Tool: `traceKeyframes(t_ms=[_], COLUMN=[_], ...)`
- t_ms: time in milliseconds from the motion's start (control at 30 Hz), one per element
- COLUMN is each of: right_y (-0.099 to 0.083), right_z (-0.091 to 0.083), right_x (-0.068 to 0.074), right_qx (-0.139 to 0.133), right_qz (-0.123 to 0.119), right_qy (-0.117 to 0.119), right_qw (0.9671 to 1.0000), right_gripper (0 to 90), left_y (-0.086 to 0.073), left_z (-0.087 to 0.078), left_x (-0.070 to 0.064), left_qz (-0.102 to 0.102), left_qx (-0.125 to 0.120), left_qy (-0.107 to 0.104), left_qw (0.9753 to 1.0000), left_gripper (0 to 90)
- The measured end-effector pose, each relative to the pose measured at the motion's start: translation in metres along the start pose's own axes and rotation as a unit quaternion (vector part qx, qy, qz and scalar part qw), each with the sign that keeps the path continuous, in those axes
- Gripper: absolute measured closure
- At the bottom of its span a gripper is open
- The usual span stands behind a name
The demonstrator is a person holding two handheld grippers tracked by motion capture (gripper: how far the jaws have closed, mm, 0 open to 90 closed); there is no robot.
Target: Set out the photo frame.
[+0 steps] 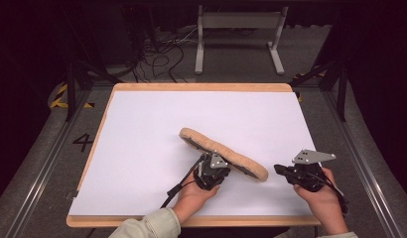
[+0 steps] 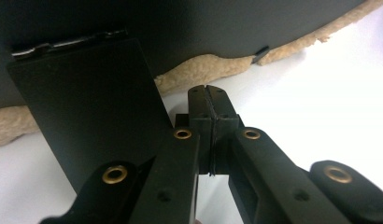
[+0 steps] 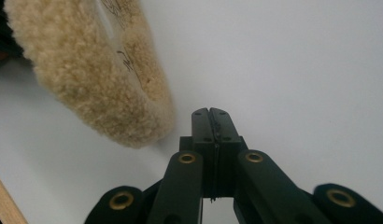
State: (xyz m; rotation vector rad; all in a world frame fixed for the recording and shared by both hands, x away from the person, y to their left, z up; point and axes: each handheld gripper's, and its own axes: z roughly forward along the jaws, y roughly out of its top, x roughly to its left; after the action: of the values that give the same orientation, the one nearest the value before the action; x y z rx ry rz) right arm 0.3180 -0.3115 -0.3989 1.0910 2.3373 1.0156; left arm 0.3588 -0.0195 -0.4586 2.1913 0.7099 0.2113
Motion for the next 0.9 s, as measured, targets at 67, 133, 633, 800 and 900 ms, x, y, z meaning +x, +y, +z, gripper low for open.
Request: traceKeyframes(t_ms=[67,133,633,800,900], right_y=[0.0,0.001,0.004,0.007,0.009], right_z=[0.0,0.001,0.007,0.014,0.021], right_x=[0.0,0.001,0.008,0.016,0.021], right_qx=[0.001,0.001,0.007,0.01,0.014], right_qz=[-0.002,-0.002,-0.013,-0.024,-0.031], right_qy=[0.0,0.002,0.01,0.017,0.022], right_qw=[1.0,1.0,0.9998,0.9995,0.9992], right_gripper=[90.0,90.0,90.0,90.0,90.0], left_y=[0.0,0.0,-0.003,-0.003,-0.006], left_z=[-0.001,-0.002,-0.011,-0.022,-0.032], left_x=[0.002,0.005,0.042,0.042,0.041], left_qz=[0.004,0.001,-0.057,-0.047,-0.039], left_qx=[0.002,0.003,-0.002,-0.013,-0.013], left_qy=[0.006,0.009,0.016,0.007,0.001], left_qw=[1.0,1.0,0.9982,0.9988,0.9992], left_gripper=[90.0,90.0,90.0,89.7,89.3])
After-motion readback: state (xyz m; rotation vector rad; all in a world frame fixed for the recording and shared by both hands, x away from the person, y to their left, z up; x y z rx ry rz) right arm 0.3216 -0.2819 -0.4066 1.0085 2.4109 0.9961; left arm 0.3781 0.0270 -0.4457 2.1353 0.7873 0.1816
